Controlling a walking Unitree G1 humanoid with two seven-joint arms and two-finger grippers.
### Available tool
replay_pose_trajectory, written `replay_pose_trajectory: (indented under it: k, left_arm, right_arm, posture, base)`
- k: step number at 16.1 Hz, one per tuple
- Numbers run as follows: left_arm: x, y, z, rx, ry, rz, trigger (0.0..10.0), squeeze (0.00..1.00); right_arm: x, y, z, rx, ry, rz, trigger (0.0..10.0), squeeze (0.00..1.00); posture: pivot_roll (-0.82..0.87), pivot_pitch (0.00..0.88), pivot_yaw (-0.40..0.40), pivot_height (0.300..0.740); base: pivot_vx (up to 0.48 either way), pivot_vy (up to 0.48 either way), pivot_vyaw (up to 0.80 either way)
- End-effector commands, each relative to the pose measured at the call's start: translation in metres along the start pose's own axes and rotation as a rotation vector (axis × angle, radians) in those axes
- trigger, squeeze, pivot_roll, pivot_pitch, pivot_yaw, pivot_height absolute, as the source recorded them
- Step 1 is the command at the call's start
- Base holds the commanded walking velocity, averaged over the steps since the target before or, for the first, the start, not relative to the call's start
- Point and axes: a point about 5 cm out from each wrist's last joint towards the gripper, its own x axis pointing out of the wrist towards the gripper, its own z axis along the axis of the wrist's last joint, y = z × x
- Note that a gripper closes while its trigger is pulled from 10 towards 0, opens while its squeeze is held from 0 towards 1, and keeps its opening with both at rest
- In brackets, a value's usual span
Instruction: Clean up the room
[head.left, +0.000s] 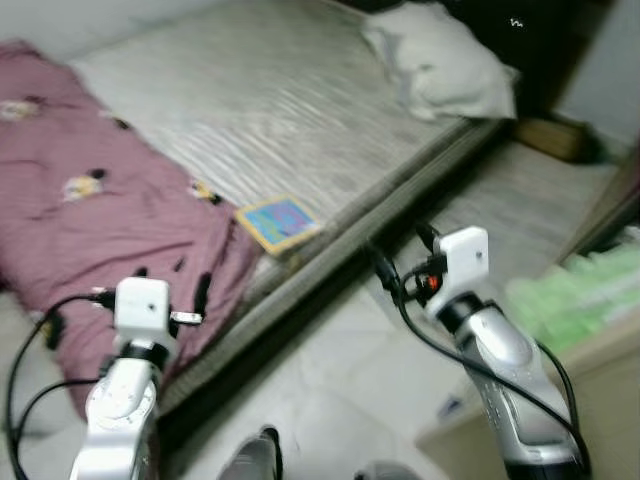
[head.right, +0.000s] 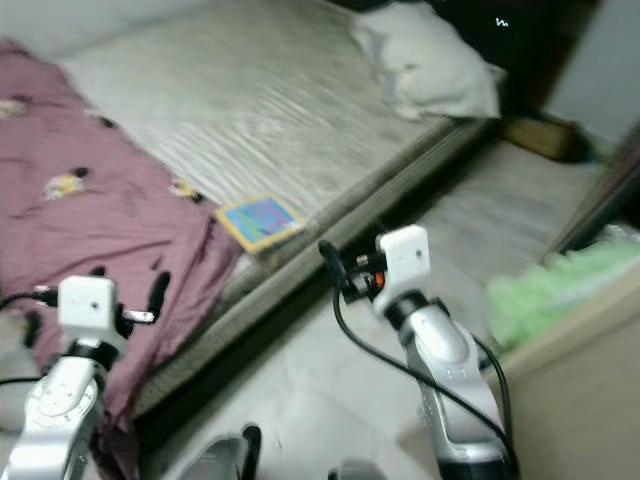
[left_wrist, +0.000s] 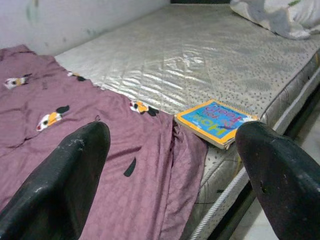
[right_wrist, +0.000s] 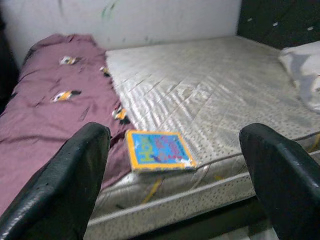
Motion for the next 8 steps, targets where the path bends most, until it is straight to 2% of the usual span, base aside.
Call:
replay_pose_trajectory:
  k: [1,4,8]
  left_arm:
    - [-0.0007,0.0000,-0.0021,0.000,0.015,-0.015,10.0,0.00]
    - [0.0034,-0.0026,-0.0005,-0.020,0.000,-0.048,10.0,0.00]
    - [0.0047,-0.0043,-0.0009,0.002,-0.014,-0.060,10.0,0.00]
  right_arm:
    - [-0.0011,-0.0028,-0.0036,0.006,0.014,-0.013,10.0,0.00]
    - [-0.0007,-0.0024,-0.0053,0.016,0.010,-0.025,10.0,0.00]
    - [-0.0034,-0.0010,-0.0085,0.014,0.012,-0.035,10.0,0.00]
  posture:
    - [0.00,0.101,-0.023,0.740]
    - [0.00,0.101,-0.023,0.740]
    - [0.00,0.098,-0.021,0.740]
  base:
    - [0.000,0.000,0.80]
    - [0.000,0.000,0.80]
    - [0.000,0.000,0.80]
